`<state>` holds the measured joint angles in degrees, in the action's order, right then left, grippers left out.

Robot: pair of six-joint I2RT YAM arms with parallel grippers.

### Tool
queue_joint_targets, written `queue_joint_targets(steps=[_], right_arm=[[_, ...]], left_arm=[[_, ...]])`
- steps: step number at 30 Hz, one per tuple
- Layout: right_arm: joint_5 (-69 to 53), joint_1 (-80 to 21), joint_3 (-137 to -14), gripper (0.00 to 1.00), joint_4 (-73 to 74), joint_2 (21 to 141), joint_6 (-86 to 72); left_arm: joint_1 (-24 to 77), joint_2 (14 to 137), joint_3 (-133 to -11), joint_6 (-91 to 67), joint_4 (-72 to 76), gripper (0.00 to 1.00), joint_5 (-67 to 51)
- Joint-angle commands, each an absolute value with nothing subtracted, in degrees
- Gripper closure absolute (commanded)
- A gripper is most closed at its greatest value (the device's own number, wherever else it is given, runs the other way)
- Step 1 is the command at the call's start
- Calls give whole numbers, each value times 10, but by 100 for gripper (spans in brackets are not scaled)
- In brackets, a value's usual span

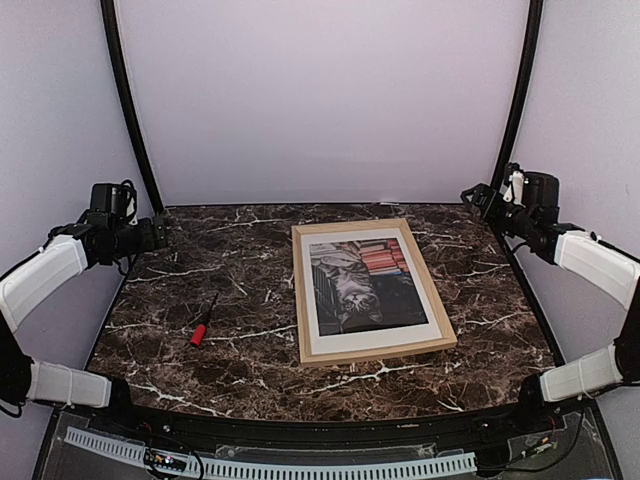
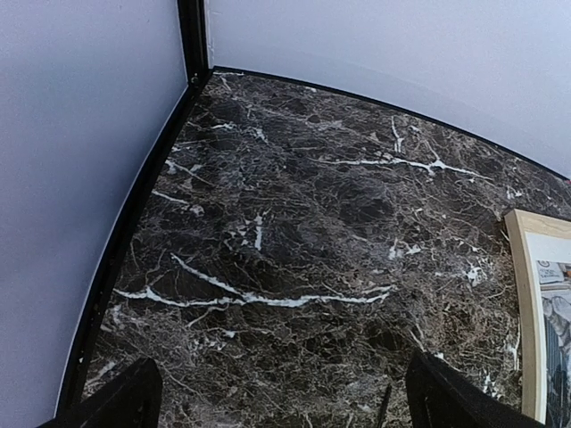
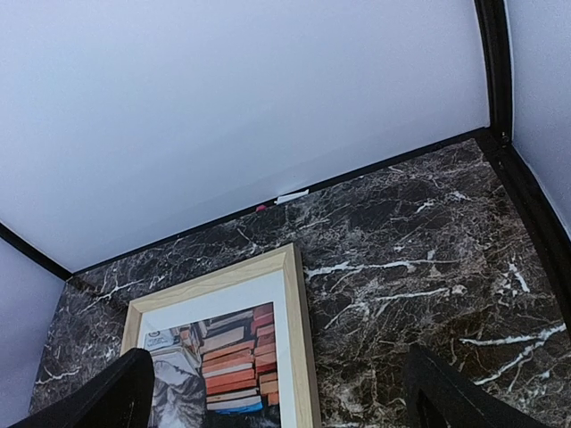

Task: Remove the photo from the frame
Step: Position the photo frame at the center of the board.

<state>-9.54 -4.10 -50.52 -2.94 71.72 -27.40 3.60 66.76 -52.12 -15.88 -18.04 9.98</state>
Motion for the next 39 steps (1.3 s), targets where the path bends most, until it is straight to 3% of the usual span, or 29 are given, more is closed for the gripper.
queue_joint_targets(steps=[1,14,25,31,39], right_arm=[[-80,-43,-517,1,-20,710,-298],[-82,-52,-512,1,57,660,-293],[-6,-121,-581,2,215,783,-262],[24,-161,-535,11,217,799,-279],[40,-204,-492,27,228,818,-297]], left_arm=[[35,654,-536,-145,-186,2,54],[47,642,-531,-173,-243,8,-8],[123,621,-524,-131,-298,9,-19],[142,565,-474,-118,-304,9,-25],[164,565,-475,-120,-305,2,-12]])
